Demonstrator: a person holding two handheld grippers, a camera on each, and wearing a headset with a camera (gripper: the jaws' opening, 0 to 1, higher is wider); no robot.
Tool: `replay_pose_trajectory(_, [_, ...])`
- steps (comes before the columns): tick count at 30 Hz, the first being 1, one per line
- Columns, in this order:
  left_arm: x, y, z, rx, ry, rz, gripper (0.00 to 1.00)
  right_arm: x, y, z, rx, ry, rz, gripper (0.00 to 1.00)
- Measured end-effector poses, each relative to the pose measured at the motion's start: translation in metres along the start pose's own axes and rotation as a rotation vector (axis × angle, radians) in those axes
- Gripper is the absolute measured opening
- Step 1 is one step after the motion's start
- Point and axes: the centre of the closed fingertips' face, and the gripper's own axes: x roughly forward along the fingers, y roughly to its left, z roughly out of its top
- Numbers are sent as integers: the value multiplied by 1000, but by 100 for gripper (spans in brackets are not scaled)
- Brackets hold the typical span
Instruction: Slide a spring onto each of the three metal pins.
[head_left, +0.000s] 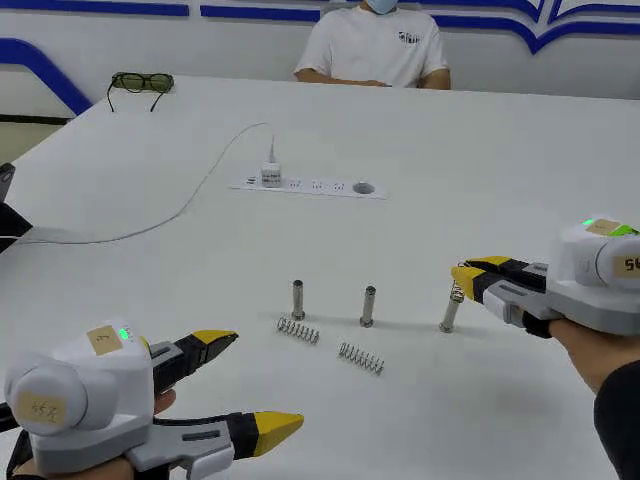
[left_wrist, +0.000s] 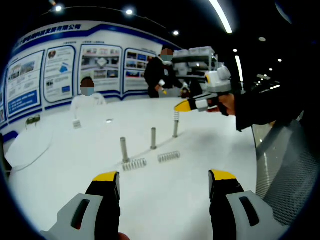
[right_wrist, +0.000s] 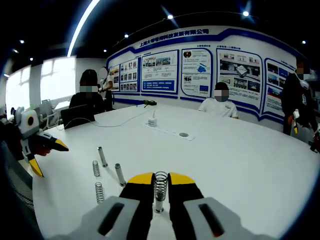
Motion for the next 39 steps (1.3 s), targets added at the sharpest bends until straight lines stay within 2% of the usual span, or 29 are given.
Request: replay_pose_trajectory(39, [2, -2, -6, -14, 10, -4, 73, 12, 3, -38, -6, 103, 15, 12])
